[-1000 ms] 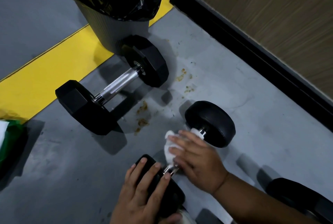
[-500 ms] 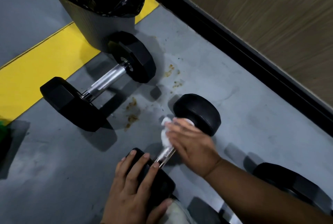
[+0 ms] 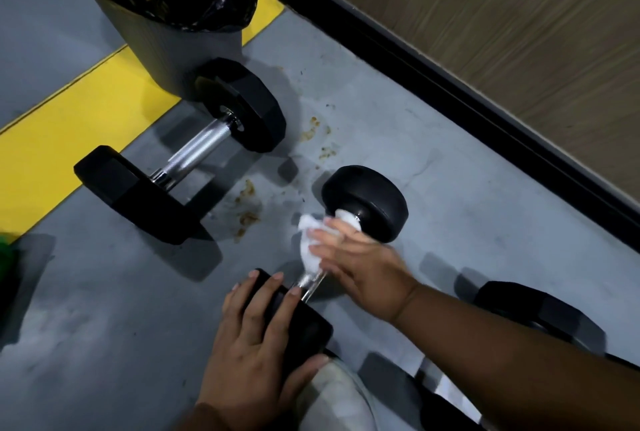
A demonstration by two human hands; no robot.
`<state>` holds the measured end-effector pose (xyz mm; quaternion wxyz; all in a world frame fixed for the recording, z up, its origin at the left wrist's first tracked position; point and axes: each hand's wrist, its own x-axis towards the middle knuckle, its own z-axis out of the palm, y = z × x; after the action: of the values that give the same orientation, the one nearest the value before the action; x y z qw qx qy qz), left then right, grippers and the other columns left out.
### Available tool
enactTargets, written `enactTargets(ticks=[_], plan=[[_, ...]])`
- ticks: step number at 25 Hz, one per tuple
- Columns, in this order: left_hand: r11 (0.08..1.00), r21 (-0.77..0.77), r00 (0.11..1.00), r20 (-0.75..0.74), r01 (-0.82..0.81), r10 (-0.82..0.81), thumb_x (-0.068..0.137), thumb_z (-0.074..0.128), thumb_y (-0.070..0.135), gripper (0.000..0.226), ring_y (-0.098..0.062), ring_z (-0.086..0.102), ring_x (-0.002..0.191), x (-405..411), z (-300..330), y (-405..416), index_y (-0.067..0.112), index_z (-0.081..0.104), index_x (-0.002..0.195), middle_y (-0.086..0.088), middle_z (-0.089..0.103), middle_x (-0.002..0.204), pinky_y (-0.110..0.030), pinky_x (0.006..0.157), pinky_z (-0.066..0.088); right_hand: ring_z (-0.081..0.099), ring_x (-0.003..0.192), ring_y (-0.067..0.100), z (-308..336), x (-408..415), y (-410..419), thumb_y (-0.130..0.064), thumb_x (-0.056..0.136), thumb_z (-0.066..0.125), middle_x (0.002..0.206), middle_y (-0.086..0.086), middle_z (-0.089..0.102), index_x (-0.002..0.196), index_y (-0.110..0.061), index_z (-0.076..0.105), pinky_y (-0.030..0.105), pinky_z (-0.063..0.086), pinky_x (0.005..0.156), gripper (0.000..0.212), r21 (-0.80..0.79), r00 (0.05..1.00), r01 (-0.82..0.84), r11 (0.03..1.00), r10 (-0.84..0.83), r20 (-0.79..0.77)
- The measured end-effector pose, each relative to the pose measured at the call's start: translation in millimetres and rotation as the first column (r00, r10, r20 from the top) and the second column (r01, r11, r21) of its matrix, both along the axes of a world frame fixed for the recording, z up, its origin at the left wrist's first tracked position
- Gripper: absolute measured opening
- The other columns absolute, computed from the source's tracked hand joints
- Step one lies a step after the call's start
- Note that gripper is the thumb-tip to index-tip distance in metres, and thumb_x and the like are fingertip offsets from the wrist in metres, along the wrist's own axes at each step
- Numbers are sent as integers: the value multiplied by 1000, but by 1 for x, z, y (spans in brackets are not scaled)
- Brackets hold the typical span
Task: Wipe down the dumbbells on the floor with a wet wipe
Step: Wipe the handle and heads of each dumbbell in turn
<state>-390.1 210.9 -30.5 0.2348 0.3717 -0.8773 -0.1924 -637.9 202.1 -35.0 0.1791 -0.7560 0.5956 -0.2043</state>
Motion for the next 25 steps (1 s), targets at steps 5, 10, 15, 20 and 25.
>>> enactTargets(ticks=[5,10,15,20,25], plan=[[996,59,997,37,61,-63,93,52,68,78,-43,30,145,7,4,-5,15,39,149,-18,38,152,-66,107,38,31,151,17,3,17,15,-32,107,47,150,-8,53,132,-19,67,39,42,115,35,55,994,83,995,-87,61],[991,105,994,55,84,-90,95,50,64,74,-40,24,149,9,11,-10,18,36,152,-15,33,159,-63,111,36,37,148,17,9,9,9,-28,105,52,149,-7,54,133,-20,67,41,44,113,33,60,997,-78,995,78,14],[987,131,990,96,91,-104,96,50,63,74,-35,18,153,13,15,-10,20,35,154,-10,26,164,-61,113,36,26,152,12,14,11,1,-46,104,33,154,-12,47,135,-23,65,35,33,121,50,197,982,187,962,-181,-49],[981,169,981,150,94,-120,92,53,64,77,-33,18,153,13,18,-11,26,34,155,-5,22,166,-54,116,34,19,153,7,26,38,23,-45,105,33,154,-15,47,140,-30,60,26,28,121,47,273,998,57,960,-63,10],[967,241,965,221,86,-141,90,39,71,82,-28,16,154,18,29,-20,29,27,159,1,14,168,-41,117,25,14,155,10,48,40,10,-37,108,38,160,-14,38,145,-32,53,35,23,124,40,425,998,27,905,1,-65]])
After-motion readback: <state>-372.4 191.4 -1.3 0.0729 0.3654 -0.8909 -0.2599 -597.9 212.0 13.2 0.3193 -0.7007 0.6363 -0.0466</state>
